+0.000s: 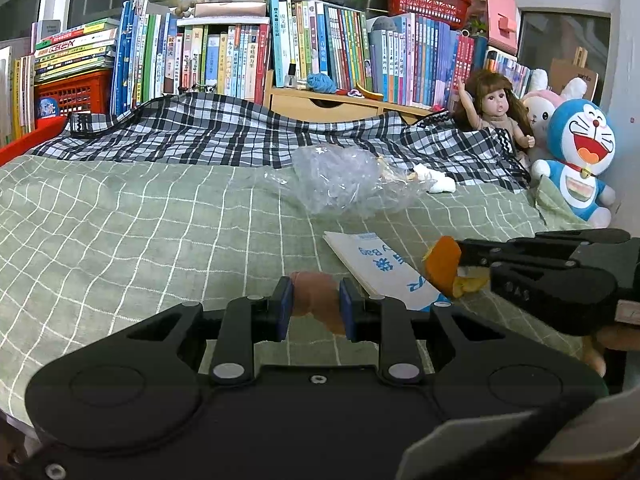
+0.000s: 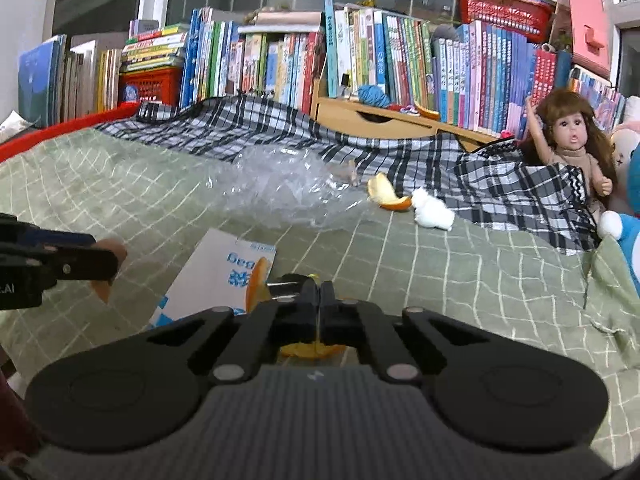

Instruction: Organize books

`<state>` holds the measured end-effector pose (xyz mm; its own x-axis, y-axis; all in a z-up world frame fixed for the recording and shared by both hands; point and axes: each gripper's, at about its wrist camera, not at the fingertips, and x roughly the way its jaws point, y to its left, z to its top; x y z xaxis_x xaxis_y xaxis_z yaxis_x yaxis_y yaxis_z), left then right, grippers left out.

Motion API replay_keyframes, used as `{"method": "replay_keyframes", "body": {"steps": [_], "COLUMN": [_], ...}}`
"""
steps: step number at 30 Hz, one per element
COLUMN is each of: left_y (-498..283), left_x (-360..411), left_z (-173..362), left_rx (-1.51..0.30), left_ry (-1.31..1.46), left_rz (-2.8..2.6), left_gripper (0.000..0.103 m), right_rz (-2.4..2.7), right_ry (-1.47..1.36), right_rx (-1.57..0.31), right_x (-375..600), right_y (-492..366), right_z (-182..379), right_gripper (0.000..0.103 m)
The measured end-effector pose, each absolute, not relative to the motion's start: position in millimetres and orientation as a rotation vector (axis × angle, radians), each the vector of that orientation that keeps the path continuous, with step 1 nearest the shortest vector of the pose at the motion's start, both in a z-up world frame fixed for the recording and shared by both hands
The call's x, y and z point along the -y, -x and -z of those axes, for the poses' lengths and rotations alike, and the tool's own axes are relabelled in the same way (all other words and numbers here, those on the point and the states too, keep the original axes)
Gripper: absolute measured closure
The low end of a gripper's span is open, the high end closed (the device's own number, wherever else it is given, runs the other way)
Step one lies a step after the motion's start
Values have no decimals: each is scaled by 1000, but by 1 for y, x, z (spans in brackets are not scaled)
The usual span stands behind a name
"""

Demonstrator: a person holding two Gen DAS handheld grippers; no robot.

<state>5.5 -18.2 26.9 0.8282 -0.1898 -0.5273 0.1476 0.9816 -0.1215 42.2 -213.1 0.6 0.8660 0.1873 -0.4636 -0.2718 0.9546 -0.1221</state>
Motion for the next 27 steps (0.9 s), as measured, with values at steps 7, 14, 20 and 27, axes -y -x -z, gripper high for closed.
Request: {"method": "replay_keyframes", "body": {"steps": [7, 14, 20, 27], "left_y": [0, 24, 65, 114], "left_x": [15, 9, 0, -10], "left_z": [-33, -37, -30, -15], "left_rx": [-559, -560, -603, -682], "left_ry": [89, 93, 110, 110], "left_rz": [183, 212, 237, 251], "left_gripper": [79, 79, 79, 79], "right_rz": [-227, -321, -426, -506], "right_ry": [127, 75, 35, 29], "right_rx": [-409, -398, -461, -566], "right_x": [225, 227, 225, 217], "right_y": [-28, 15, 62, 98], "right_z": [-18, -26, -13, 12], "right_gripper": [99, 99, 99, 99]}}
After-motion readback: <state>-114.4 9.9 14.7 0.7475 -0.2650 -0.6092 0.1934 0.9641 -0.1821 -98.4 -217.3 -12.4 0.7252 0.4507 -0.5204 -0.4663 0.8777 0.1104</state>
